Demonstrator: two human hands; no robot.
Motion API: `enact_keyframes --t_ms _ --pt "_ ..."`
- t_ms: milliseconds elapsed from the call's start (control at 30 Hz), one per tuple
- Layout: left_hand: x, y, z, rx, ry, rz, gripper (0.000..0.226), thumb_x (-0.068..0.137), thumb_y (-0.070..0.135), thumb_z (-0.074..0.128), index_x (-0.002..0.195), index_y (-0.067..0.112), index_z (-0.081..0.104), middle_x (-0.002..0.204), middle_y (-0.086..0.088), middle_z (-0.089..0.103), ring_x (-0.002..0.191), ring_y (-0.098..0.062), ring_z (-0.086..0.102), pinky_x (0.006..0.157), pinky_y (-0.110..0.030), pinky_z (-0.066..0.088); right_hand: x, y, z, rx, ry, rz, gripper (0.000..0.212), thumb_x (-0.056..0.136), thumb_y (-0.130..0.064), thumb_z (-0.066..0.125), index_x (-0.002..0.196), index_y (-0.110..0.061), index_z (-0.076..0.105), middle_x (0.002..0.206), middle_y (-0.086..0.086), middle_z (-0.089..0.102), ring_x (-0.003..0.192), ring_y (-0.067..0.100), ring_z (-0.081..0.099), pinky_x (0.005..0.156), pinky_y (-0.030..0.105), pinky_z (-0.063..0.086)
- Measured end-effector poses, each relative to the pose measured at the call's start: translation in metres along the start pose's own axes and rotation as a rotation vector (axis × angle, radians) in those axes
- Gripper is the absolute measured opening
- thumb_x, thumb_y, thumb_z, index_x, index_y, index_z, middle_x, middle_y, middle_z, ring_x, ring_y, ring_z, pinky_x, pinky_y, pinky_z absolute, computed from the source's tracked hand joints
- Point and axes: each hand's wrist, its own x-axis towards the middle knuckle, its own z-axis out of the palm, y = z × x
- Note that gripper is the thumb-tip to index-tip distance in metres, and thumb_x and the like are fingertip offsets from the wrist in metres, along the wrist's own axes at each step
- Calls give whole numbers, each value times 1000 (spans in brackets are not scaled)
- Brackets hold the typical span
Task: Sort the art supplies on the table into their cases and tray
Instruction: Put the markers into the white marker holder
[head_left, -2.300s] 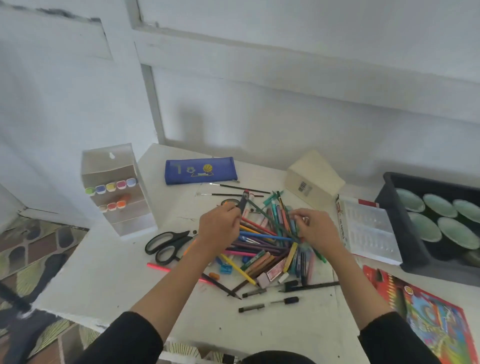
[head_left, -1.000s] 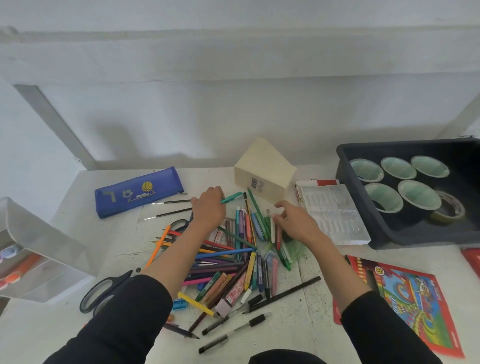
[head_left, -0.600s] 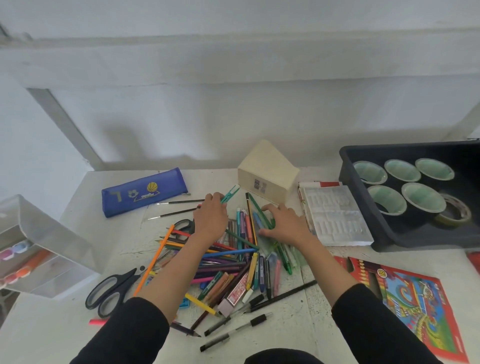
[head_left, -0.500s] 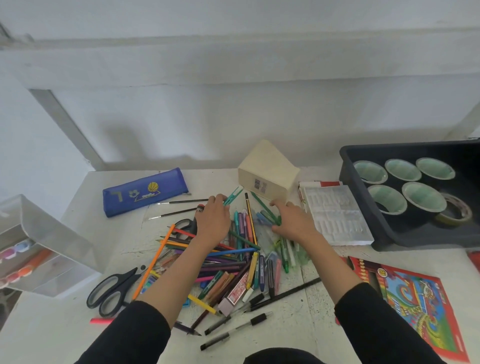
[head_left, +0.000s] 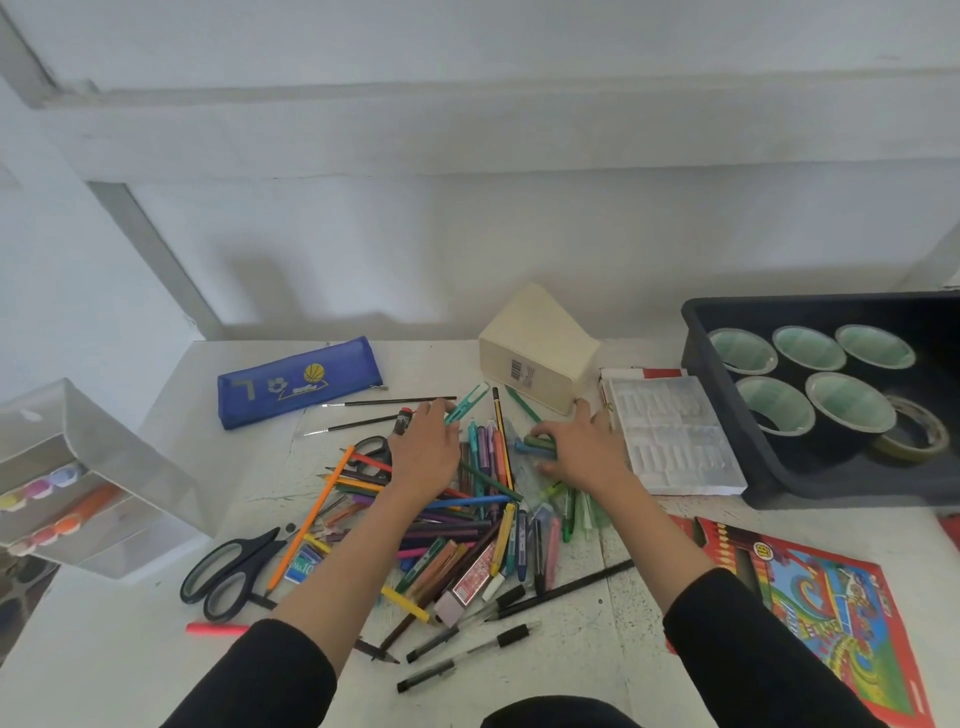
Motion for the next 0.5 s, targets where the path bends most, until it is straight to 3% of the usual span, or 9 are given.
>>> enact_keyframes --t_ms 167,367,500 --pt "-8 -3 1 -12 -14 -3 30 101 23 36 130 20 44 135 0 46 117 -22 49 101 -47 30 -6 -2 4 -16 239 60 32 82 -47 64 109 -28 64 139 7 34 122 30 35 92 45 40" --pt "-13 -4 1 -1 -19 4 30 102 24 36 130 21 44 134 1 46 112 -22 53 98 -47 31 -13 6 4 29 316 12 25 80 -47 66 98 -30 69 127 1 38 120 23 35 86 40 38" --pt "-16 -1 -1 4 -27 8 30 102 24 35 130 21 45 132 1 47 112 -22 53 98 -47 31 -13 10 0 172 242 26 37 73 -67 61 88 -35 72 120 -5 42 118 19 34 85 40 36"
